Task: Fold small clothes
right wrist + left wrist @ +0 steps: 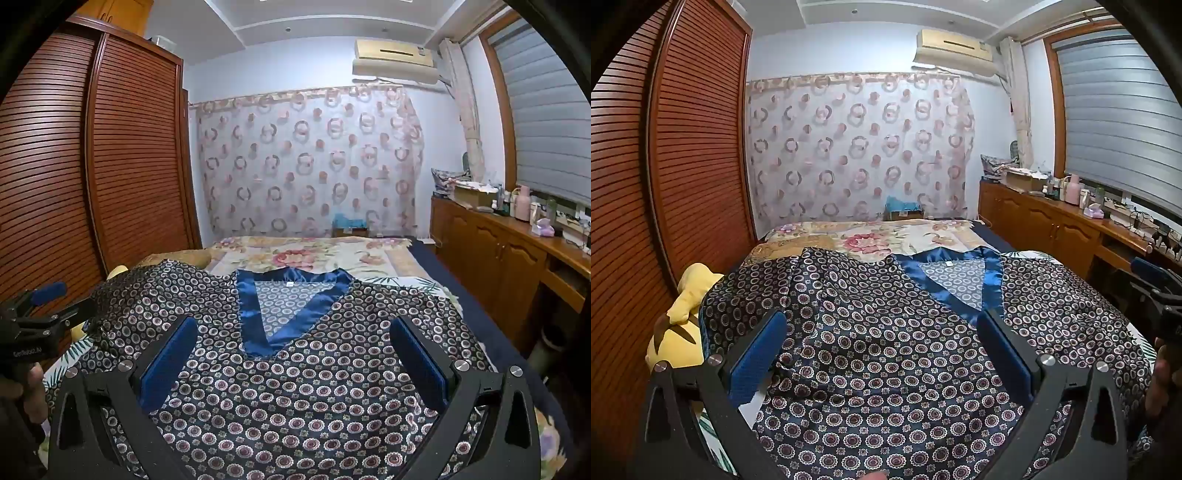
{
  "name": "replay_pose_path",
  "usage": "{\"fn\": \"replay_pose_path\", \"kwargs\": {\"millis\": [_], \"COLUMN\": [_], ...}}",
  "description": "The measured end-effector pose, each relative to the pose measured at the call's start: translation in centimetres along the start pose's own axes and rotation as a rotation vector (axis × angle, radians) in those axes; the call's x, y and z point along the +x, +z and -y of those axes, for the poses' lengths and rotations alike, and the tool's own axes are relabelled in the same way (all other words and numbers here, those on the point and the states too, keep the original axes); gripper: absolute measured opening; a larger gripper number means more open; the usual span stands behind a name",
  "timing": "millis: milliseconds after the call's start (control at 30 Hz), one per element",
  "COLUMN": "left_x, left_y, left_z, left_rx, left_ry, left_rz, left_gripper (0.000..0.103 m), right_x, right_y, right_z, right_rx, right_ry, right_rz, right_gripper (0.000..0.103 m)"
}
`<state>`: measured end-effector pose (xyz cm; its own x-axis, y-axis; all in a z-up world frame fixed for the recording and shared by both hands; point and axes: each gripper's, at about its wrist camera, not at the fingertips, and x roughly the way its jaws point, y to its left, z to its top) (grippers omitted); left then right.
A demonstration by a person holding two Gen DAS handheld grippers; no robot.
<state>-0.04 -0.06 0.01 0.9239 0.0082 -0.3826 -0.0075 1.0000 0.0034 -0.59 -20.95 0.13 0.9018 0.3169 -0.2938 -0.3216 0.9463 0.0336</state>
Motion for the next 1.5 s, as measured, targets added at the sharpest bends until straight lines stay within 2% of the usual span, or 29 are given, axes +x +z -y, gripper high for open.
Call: {"fn": "replay_pose_path", "kwargs": {"millis": [1500], "left_x": [-0.51], "left_y": [0.58], "left_z": [-0.40], "left_rx": [-0.005], "left_ry": [-0.001], "left_rz": [0.006], "left_gripper": [0.103], "right_x": [-0.17], "right_y": [0.04], "right_z": [0.08], "right_rx": [0.004], "right_ry": [-0.004], "right_rz": [-0.008], "right_gripper": [0.103]}}
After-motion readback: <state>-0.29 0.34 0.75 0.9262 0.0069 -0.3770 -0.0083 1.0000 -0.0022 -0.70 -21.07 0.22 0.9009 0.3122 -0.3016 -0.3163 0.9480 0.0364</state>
